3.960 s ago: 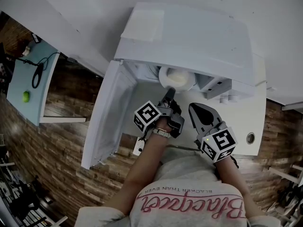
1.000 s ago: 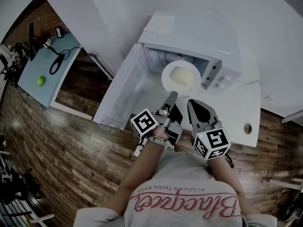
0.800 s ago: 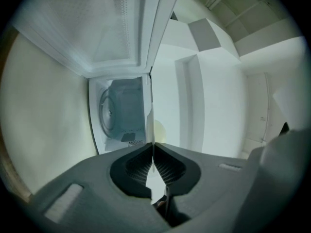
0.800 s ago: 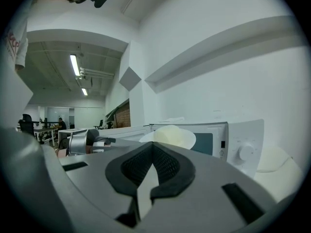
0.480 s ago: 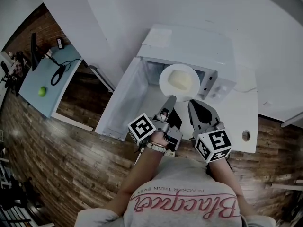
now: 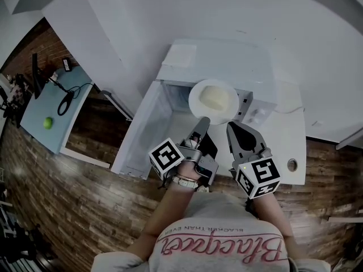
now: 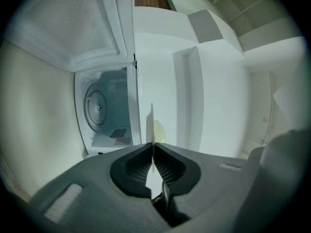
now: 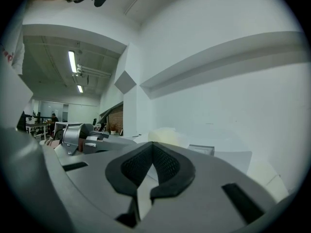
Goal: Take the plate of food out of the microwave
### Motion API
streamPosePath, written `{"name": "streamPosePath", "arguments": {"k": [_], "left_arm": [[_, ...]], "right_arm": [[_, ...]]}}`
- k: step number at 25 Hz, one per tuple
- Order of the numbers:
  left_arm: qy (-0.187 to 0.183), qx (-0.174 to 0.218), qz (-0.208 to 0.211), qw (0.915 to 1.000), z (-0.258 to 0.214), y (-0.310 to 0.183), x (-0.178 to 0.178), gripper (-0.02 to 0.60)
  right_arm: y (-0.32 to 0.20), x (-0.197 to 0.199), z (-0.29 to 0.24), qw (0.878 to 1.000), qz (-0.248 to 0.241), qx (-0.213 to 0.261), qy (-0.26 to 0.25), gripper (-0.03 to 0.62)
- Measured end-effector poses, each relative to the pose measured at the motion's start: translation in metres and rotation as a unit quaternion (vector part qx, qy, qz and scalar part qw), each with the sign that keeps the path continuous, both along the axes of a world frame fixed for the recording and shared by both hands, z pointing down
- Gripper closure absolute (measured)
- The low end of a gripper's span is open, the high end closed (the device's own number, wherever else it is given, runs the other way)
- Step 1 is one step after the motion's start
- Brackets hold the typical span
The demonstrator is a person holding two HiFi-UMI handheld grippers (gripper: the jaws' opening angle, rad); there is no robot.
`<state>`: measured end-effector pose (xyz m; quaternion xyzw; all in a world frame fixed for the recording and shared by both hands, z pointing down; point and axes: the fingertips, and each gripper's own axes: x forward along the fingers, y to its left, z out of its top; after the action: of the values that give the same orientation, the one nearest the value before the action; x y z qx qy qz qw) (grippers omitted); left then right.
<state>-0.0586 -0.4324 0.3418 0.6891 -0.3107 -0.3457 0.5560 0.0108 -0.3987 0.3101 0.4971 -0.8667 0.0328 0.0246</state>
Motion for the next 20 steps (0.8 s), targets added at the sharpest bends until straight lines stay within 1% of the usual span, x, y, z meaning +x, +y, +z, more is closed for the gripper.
{"name": "streamPosePath", "arguments": {"k": [2,6,16,20], "left_arm": [[-0.001,0.000,0.002,1.0000,0.000,-0.002,0.002,0.566],[0.008,0.001,0.007,0.9999,-0.004,-0.002,0.008,0.566],[-0.005,0.012,-0.001,0.9999,-0.005,-0.001,0.010,0.566],[0.010,0.009,-0.006,0.9999,-0.009,0.002,0.014,0.566]], "right_arm": [[-0.001,0.003,0.003,1.000,0.008,-0.007,0.008,0.583],[0.000,0.004,0.005,1.000,0.005,-0.010,0.008,0.583],[0.002,0.012,0.005,1.000,0.015,-0.014,0.009,0.583],[0.003,0.010,0.002,1.000,0.014,-0.008,0.006,0.583]]}}
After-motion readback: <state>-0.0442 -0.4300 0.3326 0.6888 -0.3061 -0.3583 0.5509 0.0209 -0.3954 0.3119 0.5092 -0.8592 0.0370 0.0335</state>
